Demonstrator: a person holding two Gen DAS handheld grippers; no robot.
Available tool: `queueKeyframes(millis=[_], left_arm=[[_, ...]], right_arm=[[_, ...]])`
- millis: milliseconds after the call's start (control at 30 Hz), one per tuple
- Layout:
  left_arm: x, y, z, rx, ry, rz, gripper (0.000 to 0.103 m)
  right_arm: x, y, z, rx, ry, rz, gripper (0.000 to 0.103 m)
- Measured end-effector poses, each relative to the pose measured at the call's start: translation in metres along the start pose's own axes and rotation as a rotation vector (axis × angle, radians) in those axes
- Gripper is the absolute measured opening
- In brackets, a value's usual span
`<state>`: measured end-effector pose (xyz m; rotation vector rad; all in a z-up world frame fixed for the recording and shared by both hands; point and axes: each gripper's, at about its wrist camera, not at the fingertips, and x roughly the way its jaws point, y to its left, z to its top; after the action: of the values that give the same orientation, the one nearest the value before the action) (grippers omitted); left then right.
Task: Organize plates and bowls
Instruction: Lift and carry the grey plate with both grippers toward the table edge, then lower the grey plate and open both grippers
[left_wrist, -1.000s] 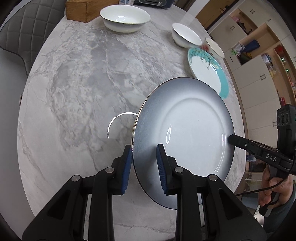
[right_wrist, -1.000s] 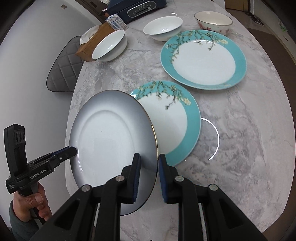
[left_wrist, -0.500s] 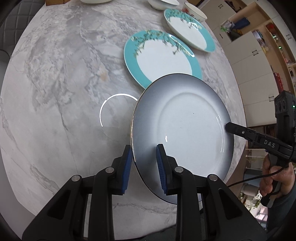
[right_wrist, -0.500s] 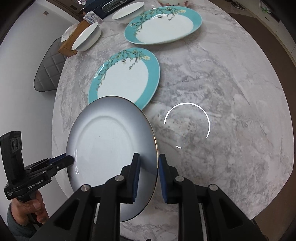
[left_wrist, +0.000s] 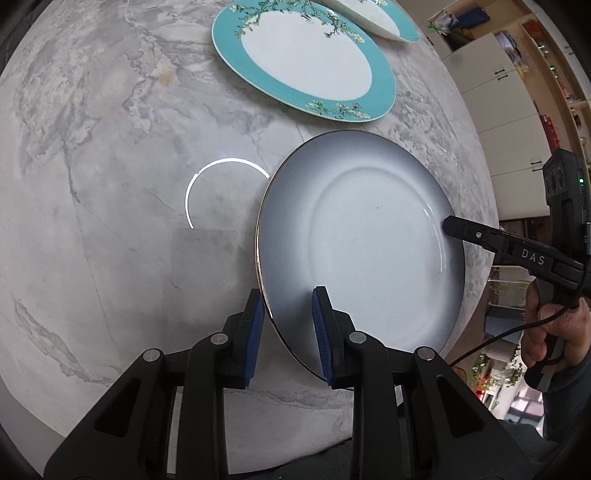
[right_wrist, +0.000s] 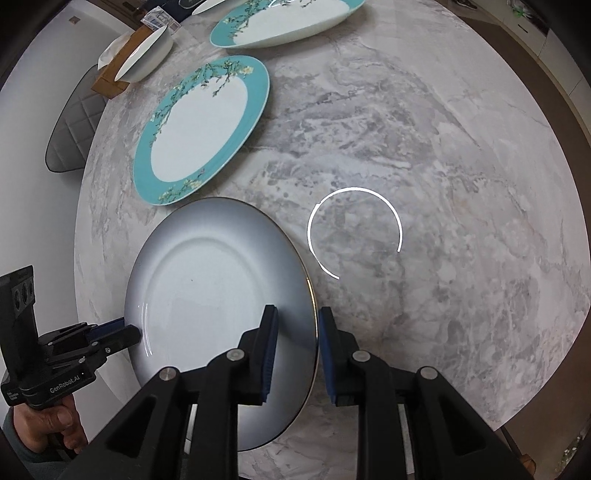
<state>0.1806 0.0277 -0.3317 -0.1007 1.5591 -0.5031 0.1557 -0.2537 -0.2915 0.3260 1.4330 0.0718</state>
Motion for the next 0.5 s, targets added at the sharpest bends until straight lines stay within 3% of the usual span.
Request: queueKeyframes(millis=[500], left_arm=[[0.018,0.002,0.007,-0.011,0.010,-0.004,0.024]], right_arm=[[0.015,0.006,0.004,-0.059,0.015,-0.033,0.030]])
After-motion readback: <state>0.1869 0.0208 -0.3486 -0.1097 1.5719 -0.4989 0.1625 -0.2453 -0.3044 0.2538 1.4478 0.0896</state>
